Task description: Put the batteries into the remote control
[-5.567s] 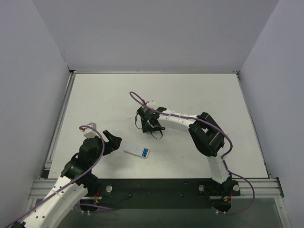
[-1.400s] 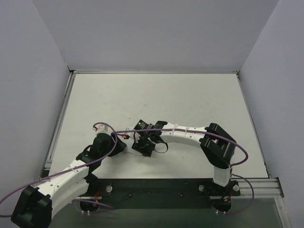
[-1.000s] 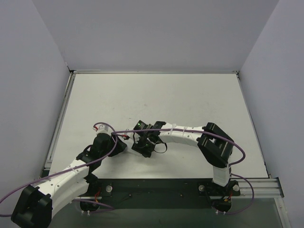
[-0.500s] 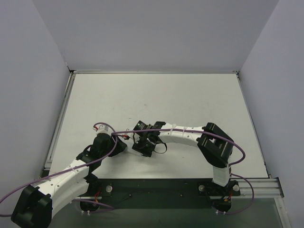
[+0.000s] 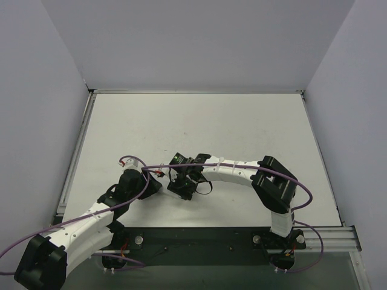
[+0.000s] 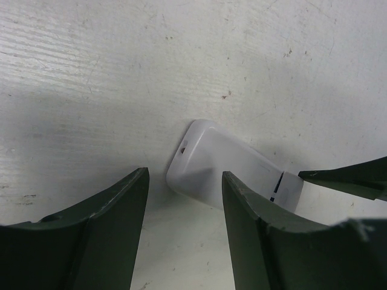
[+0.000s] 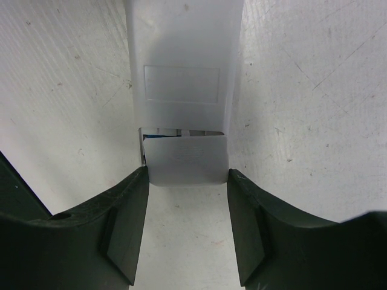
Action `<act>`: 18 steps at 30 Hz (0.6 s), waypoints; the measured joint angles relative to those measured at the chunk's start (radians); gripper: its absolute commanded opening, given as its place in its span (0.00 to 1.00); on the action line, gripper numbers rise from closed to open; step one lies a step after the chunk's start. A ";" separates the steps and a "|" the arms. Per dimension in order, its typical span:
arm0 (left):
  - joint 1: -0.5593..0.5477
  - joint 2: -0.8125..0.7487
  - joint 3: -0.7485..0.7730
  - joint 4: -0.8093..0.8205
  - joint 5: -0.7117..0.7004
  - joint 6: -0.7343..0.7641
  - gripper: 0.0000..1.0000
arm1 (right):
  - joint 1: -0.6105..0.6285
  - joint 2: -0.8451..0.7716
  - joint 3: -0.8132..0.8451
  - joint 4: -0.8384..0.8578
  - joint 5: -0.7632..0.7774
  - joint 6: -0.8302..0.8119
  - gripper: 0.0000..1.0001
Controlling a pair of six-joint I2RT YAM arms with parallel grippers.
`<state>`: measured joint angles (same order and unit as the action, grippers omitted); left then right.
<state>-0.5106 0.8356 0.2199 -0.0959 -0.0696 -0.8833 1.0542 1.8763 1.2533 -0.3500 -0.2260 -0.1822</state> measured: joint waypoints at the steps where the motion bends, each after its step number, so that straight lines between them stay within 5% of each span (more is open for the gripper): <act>1: 0.000 0.000 0.000 0.001 0.001 0.000 0.61 | 0.000 0.000 0.001 -0.001 0.000 0.002 0.47; 18: 0.000 0.006 0.000 0.013 0.008 -0.002 0.60 | 0.000 0.003 0.008 -0.009 -0.016 0.026 0.53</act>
<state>-0.5106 0.8421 0.2199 -0.0834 -0.0620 -0.8852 1.0546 1.8797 1.2617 -0.3592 -0.2417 -0.1562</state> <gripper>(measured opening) 0.606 0.529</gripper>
